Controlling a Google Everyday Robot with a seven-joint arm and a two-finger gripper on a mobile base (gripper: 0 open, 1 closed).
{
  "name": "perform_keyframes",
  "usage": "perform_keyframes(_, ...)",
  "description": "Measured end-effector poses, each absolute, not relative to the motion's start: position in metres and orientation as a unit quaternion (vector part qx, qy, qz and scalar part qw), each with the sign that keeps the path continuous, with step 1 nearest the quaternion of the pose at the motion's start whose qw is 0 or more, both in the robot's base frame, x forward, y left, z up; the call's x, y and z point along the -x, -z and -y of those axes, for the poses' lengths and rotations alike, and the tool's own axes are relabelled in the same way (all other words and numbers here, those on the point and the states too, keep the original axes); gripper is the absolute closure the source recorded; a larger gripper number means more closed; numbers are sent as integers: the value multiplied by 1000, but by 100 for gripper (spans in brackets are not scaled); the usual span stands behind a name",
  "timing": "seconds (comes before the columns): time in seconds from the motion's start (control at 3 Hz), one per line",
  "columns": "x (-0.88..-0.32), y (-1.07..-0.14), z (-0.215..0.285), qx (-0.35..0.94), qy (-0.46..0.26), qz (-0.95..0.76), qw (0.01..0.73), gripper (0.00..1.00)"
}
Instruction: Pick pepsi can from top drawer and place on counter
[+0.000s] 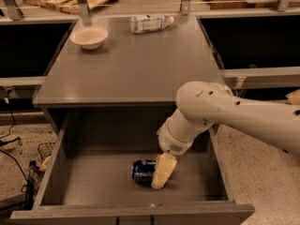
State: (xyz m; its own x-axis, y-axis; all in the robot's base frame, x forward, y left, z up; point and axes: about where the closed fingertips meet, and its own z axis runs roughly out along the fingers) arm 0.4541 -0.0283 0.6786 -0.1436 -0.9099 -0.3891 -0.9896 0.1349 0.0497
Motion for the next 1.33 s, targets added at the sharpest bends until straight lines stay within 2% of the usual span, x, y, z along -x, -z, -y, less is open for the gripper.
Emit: perform_keyframes(1.33, -463, -655, 26, 635, -158, -745, 132, 0)
